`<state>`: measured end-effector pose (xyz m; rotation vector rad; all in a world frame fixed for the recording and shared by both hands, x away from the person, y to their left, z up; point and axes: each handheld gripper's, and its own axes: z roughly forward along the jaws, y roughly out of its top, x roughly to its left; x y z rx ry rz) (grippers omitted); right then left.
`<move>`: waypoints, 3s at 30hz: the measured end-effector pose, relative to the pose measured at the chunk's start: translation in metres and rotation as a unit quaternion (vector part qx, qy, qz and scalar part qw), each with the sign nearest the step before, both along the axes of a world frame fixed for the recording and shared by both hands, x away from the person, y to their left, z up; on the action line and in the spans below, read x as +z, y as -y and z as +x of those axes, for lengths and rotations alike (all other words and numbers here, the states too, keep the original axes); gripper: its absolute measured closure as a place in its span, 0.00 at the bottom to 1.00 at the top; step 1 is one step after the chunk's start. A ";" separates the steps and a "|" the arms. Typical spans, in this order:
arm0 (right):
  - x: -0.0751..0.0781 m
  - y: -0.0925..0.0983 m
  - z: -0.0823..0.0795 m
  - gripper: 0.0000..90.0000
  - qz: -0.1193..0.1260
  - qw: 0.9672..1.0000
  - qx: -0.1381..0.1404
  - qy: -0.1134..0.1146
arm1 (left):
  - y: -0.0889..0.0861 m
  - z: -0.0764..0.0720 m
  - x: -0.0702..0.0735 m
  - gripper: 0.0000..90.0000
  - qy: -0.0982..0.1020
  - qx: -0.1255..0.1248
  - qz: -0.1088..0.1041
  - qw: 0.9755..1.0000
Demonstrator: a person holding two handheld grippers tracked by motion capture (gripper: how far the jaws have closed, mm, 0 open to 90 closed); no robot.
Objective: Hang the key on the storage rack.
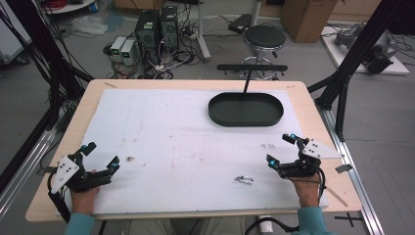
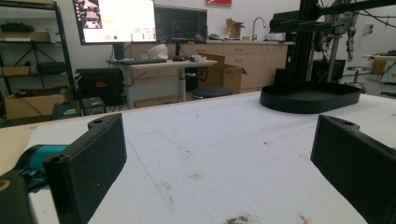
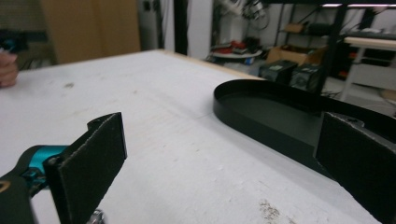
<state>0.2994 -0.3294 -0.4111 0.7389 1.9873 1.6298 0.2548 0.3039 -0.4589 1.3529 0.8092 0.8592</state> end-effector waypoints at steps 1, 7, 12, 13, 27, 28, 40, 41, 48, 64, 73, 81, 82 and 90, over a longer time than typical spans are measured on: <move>0.002 -0.001 0.001 0.02 -0.007 1.000 0.006 -0.002 | 0.000 0.000 0.000 0.04 0.000 0.000 -0.001 1.000; 0.022 -0.015 0.010 0.02 -0.051 0.995 0.085 -0.024 | 0.000 0.000 0.000 0.04 0.000 -0.001 -0.001 1.000; 0.033 -0.031 0.018 0.05 -0.103 0.981 0.159 -0.048 | 0.000 0.000 0.000 0.04 0.000 -0.001 -0.002 1.000; 0.034 -0.033 0.019 0.05 -0.114 0.978 0.170 -0.053 | -0.001 0.000 0.000 0.04 -0.001 -0.001 -0.001 1.000; 0.029 -0.068 0.028 0.05 -0.204 0.938 0.266 -0.092 | 0.000 0.000 0.000 0.04 0.000 -0.001 -0.002 1.000; 0.028 -0.069 0.028 0.05 -0.209 0.935 0.270 -0.090 | -0.001 0.000 0.000 0.04 -0.001 -0.001 -0.001 1.000; 0.015 -0.082 0.028 0.17 -0.285 0.896 0.320 -0.117 | -0.001 0.000 0.000 0.04 0.000 -0.001 -0.001 1.000; 0.014 -0.084 0.029 0.17 -0.286 0.896 0.318 -0.121 | 0.000 0.000 0.000 0.04 0.000 0.000 -0.001 1.000; 0.010 -0.089 0.031 0.23 -0.315 0.883 0.324 -0.126 | 0.000 0.000 0.000 0.04 0.000 -0.001 -0.001 1.000; 0.010 -0.108 0.034 0.54 -0.395 0.839 0.350 -0.127 | -0.001 0.000 0.000 0.04 0.000 -0.001 -0.001 1.000; 0.008 -0.111 0.034 0.67 -0.408 0.829 0.359 -0.131 | -0.001 0.000 0.000 0.04 0.000 -0.001 -0.001 1.000; 0.009 -0.111 0.033 0.81 -0.418 0.824 0.361 -0.125 | -0.001 0.000 0.000 0.04 0.000 -0.001 -0.002 1.000; 0.008 -0.111 0.033 0.82 -0.418 0.824 0.361 -0.126 | -0.001 0.000 0.000 0.04 0.000 -0.001 -0.002 1.000; 0.007 -0.113 0.033 0.86 -0.421 0.820 0.366 -0.128 | -0.001 0.000 0.000 0.04 0.000 -0.001 -0.002 1.000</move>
